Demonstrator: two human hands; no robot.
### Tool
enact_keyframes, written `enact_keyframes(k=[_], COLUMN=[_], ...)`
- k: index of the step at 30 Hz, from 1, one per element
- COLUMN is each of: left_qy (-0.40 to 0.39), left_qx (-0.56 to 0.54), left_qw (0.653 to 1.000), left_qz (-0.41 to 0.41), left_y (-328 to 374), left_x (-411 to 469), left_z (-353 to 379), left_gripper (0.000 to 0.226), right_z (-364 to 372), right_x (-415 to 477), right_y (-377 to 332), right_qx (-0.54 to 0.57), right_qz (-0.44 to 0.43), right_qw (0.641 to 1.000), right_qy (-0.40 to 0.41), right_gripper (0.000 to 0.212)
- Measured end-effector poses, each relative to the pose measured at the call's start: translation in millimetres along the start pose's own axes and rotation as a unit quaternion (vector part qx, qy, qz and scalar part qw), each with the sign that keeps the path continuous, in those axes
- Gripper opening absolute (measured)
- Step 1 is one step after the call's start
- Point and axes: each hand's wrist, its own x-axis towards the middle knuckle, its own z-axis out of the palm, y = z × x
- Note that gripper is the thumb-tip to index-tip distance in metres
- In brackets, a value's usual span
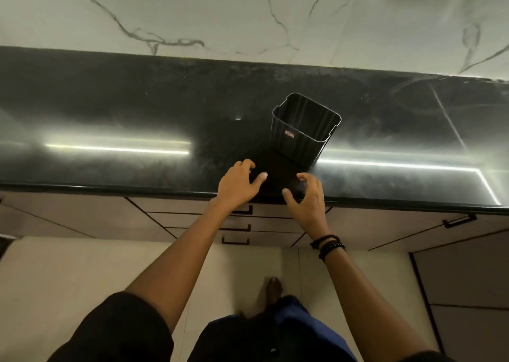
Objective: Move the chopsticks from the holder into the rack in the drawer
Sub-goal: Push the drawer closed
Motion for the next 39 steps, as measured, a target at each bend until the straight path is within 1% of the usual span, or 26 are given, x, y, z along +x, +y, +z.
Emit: enact_keyframes(k=[2,4,7,9,11,12,13,14,15,16,18,21,23,26,28,30,32,35,37,38,39], left_qy=[0.014,0.019,0.014,-0.005,-0.017,-0.009,0.009,0.037,0.065,0.089,0.128,0.178,0.185,0.176,0.159,0.130,0.094,0.050,0.012,-0.004,-0.020], left_qx=[-0.134,-0.235,-0.315,-0.352,-0.362,-0.354,-0.336,-0.311,-0.290,-0.281,-0.287,-0.293,-0.295,-0.285,-0.292,-0.306,-0.325,-0.347,-0.357,-0.354,-0.338], left_qw=[0.990,0.968,0.944,0.930,0.927,0.931,0.938,0.947,0.952,0.953,0.947,0.938,0.937,0.940,0.940,0.938,0.933,0.922,0.916,0.917,0.922], left_qz=[-0.051,-0.079,-0.096,-0.103,-0.098,-0.090,-0.081,-0.072,-0.068,-0.067,-0.064,-0.044,-0.037,-0.060,-0.078,-0.095,-0.119,-0.166,-0.183,-0.185,-0.189], left_y=[10.7,21.7,40.7,50.3,57.9,60.6,61.2,63.2,65.2,67.7,73.6,91.5,104.5,114.9,115.9,112.9,105.7,93.8,86.2,81.9,82.1], left_x=[18.6,39.8,70.1,88.8,104.2,110.8,115.9,120.8,124.1,127.3,135.7,162.3,188.3,239.0,268.6,296.7,320.6,338.8,341.5,343.8,342.3], left_z=[-6.0,-12.5,-18.7,-20.4,-21.1,-20.3,-18.5,-17.9,-17.4,-18.5,-24.0,-40.3,-54.5,-73.4,-79.5,-78.8,-73.1,-62.1,-55.0,-52.4,-53.6], left_gripper=[0.060,0.069,0.076,0.076,0.065,0.051,0.033,0.020,0.014,0.011,0.019,0.028,0.031,0.038,0.038,0.034,0.034,0.040,0.037,0.039,0.046], right_z=[-8.0,-15.6,-26.8,-32.5,-37.0,-38.2,-38.5,-40.1,-42.1,-44.9,-52.0,-65.1,-70.6,-70.8,-67.7,-62.3,-53.5,-41.3,-34.7,-32.3,-34.0], right_x=[13.3,30.0,57.3,73.1,87.0,93.3,97.7,103.9,109.9,118.5,141.1,192.8,231.3,292.5,328.7,361.2,386.5,403.8,406.4,407.8,406.0], right_y=[-10.9,-19.3,-24.4,-26.4,-28.7,-29.7,-30.5,-30.4,-30.9,-31.6,-34.5,-43.7,-52.1,-60.8,-63.5,-63.7,-60.8,-53.4,-46.9,-43.8,-46.0], right_qx=[0.066,0.130,0.191,0.215,0.235,0.233,0.229,0.227,0.229,0.235,0.250,0.267,0.267,0.255,0.247,0.249,0.255,0.234,0.221,0.218,0.205], right_qz=[0.044,0.098,0.156,0.170,0.154,0.140,0.130,0.123,0.118,0.113,0.094,0.057,0.043,0.029,0.032,0.043,0.060,0.080,0.093,0.096,0.099], right_qw=[0.994,0.978,0.960,0.954,0.954,0.957,0.960,0.962,0.963,0.963,0.962,0.961,0.962,0.966,0.968,0.966,0.959,0.958,0.956,0.955,0.956], right_qy=[0.079,0.128,0.133,0.119,0.104,0.099,0.094,0.087,0.078,0.069,0.058,0.040,0.028,0.005,-0.015,-0.059,-0.107,-0.145,-0.169,-0.177,-0.185], right_gripper=[0.040,0.043,0.064,0.063,0.047,0.036,0.027,0.022,0.022,0.028,0.039,0.034,0.030,0.037,0.042,0.044,0.041,0.039,0.045,0.049,0.054])
